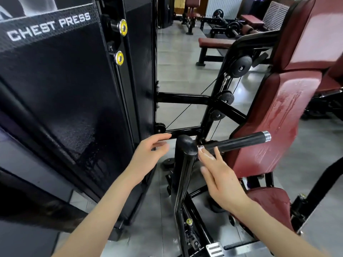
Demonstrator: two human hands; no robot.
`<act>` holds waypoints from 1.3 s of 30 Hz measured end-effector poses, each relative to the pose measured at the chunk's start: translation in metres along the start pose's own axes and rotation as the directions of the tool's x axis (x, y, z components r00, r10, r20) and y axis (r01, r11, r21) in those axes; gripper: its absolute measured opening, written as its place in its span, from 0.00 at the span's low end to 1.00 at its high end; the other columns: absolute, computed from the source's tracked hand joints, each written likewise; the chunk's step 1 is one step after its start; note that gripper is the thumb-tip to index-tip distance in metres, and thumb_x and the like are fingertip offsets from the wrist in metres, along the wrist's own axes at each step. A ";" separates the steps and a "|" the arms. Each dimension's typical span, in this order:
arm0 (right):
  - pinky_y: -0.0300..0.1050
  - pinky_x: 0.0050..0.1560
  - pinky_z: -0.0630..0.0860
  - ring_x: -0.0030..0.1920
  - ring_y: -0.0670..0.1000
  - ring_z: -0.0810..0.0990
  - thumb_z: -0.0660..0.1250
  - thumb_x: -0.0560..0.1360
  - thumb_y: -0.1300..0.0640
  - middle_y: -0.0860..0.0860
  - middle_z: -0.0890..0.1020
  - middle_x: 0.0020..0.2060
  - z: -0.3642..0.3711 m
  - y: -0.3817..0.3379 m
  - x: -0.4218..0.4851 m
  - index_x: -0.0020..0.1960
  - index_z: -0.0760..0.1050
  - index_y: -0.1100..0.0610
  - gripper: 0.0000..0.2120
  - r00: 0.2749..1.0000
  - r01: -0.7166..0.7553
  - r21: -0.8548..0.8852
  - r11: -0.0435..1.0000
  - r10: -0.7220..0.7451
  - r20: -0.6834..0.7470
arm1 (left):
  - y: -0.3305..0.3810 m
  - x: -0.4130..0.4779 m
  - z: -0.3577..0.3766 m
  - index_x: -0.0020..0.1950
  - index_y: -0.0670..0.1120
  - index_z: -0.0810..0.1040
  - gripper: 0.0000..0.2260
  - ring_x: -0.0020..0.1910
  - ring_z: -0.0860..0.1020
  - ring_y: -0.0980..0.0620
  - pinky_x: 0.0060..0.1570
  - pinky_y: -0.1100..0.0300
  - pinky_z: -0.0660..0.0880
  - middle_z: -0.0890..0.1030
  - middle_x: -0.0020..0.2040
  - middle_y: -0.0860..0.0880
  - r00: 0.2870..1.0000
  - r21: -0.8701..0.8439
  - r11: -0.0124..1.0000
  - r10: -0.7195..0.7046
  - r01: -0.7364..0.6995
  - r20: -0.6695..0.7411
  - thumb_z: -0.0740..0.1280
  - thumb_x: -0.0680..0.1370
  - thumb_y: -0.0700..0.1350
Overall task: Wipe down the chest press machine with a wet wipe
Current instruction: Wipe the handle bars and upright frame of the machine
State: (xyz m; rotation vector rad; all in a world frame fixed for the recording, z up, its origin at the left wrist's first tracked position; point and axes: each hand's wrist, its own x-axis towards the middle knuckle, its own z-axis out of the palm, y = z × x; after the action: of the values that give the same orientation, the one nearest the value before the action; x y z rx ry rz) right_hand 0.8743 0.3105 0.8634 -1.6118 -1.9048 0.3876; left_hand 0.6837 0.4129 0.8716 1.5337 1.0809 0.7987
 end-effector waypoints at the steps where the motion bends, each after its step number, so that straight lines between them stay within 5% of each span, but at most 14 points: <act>1: 0.39 0.75 0.46 0.73 0.51 0.64 0.50 0.80 0.56 0.56 0.73 0.67 0.004 -0.003 -0.002 0.73 0.63 0.57 0.23 1.000 -0.020 0.029 0.999 0.020 -0.019 | 0.000 0.001 0.002 0.59 0.56 0.78 0.14 0.57 0.76 0.60 0.66 0.52 0.69 0.80 0.56 0.57 1.000 -0.005 1.000 0.006 -0.006 0.010 0.65 0.77 0.41; 5: 0.44 0.76 0.45 0.76 0.48 0.55 0.48 0.80 0.55 0.52 0.64 0.73 0.019 -0.014 0.007 0.75 0.60 0.59 0.24 0.994 -0.016 0.061 0.998 0.023 -0.104 | 0.004 0.008 0.002 0.60 0.54 0.78 0.13 0.57 0.76 0.60 0.66 0.52 0.69 0.80 0.56 0.57 0.998 -0.019 0.999 0.034 -0.033 0.048 0.65 0.77 0.41; 10: 0.44 0.75 0.48 0.73 0.54 0.61 0.53 0.79 0.60 0.57 0.71 0.68 0.014 -0.020 0.048 0.69 0.68 0.63 0.20 0.999 -0.025 -0.006 1.000 0.025 -0.022 | 0.012 0.016 0.007 0.56 0.57 0.78 0.11 0.54 0.78 0.61 0.63 0.55 0.72 0.81 0.53 0.59 0.993 -0.047 0.997 0.067 -0.062 0.102 0.65 0.78 0.43; 15: 0.40 0.75 0.46 0.69 0.60 0.66 0.53 0.75 0.62 0.59 0.72 0.66 0.004 -0.032 0.028 0.67 0.69 0.66 0.21 0.974 0.222 -0.232 0.947 -0.206 0.094 | 0.014 0.016 0.009 0.60 0.54 0.77 0.12 0.54 0.76 0.66 0.60 0.62 0.72 0.80 0.55 0.60 0.990 -0.026 0.997 0.076 -0.073 0.122 0.64 0.78 0.44; 18: 0.40 0.75 0.48 0.70 0.57 0.65 0.55 0.75 0.64 0.59 0.73 0.65 0.004 -0.031 0.023 0.65 0.71 0.64 0.20 0.961 0.275 -0.167 0.947 -0.266 0.076 | 0.012 0.014 0.007 0.59 0.54 0.78 0.11 0.55 0.75 0.66 0.59 0.64 0.70 0.80 0.55 0.60 0.981 0.005 0.995 0.100 -0.102 0.166 0.63 0.79 0.44; 22: 0.46 0.71 0.64 0.67 0.51 0.72 0.55 0.79 0.60 0.55 0.78 0.62 0.004 -0.028 0.038 0.65 0.73 0.54 0.17 0.999 0.053 0.221 0.974 -0.050 -0.017 | 0.009 0.012 0.005 0.55 0.54 0.80 0.09 0.55 0.77 0.61 0.58 0.62 0.72 0.81 0.54 0.56 0.986 -0.049 0.991 0.128 -0.123 0.107 0.65 0.77 0.46; 24: 0.41 0.63 0.71 0.62 0.47 0.77 0.58 0.79 0.64 0.48 0.80 0.59 0.003 -0.027 0.038 0.62 0.72 0.48 0.17 0.993 -0.023 0.303 0.953 0.057 -0.102 | 0.010 0.011 0.005 0.51 0.53 0.82 0.07 0.52 0.78 0.61 0.54 0.64 0.73 0.82 0.52 0.55 0.989 -0.076 0.989 0.130 -0.125 0.065 0.68 0.75 0.49; 29: 0.30 0.55 0.70 0.54 0.39 0.78 0.65 0.74 0.70 0.42 0.81 0.50 0.008 -0.035 0.052 0.50 0.76 0.51 0.15 0.954 -0.124 0.358 0.926 0.211 -0.215 | 0.008 0.011 0.013 0.49 0.51 0.81 0.07 0.43 0.76 0.63 0.44 0.72 0.72 0.79 0.48 0.53 0.985 -0.006 0.986 0.169 -0.169 0.024 0.72 0.72 0.45; 33: 0.39 0.54 0.74 0.49 0.41 0.79 0.70 0.71 0.66 0.41 0.82 0.43 0.008 -0.030 0.060 0.41 0.78 0.47 0.13 0.914 -0.191 0.358 0.914 0.298 -0.275 | 0.005 0.016 0.014 0.45 0.52 0.81 0.04 0.41 0.76 0.61 0.42 0.70 0.72 0.80 0.44 0.53 0.976 0.068 0.976 0.210 -0.206 -0.056 0.72 0.73 0.43; 35: 0.42 0.57 0.74 0.52 0.42 0.79 0.69 0.73 0.65 0.41 0.82 0.47 0.010 -0.027 0.056 0.43 0.80 0.48 0.11 0.914 -0.217 0.372 0.903 0.322 -0.248 | 0.001 0.018 0.012 0.42 0.54 0.80 0.07 0.41 0.77 0.59 0.43 0.68 0.73 0.80 0.44 0.53 0.974 0.050 0.980 0.198 -0.193 -0.114 0.71 0.73 0.41; 39: 0.33 0.64 0.68 0.64 0.39 0.73 0.63 0.77 0.66 0.44 0.78 0.61 0.014 -0.023 0.043 0.55 0.81 0.51 0.14 0.943 -0.232 0.366 0.901 0.300 -0.142 | -0.006 0.017 0.013 0.46 0.47 0.84 0.04 0.48 0.77 0.59 0.48 0.67 0.73 0.81 0.46 0.54 0.970 0.105 0.980 0.183 -0.168 -0.161 0.71 0.73 0.40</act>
State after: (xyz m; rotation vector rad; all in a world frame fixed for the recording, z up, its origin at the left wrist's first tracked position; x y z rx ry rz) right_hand 0.8445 0.3487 0.8767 -1.6063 -1.3806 0.6167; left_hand 0.7003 0.4246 0.8622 1.6785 1.1284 1.0298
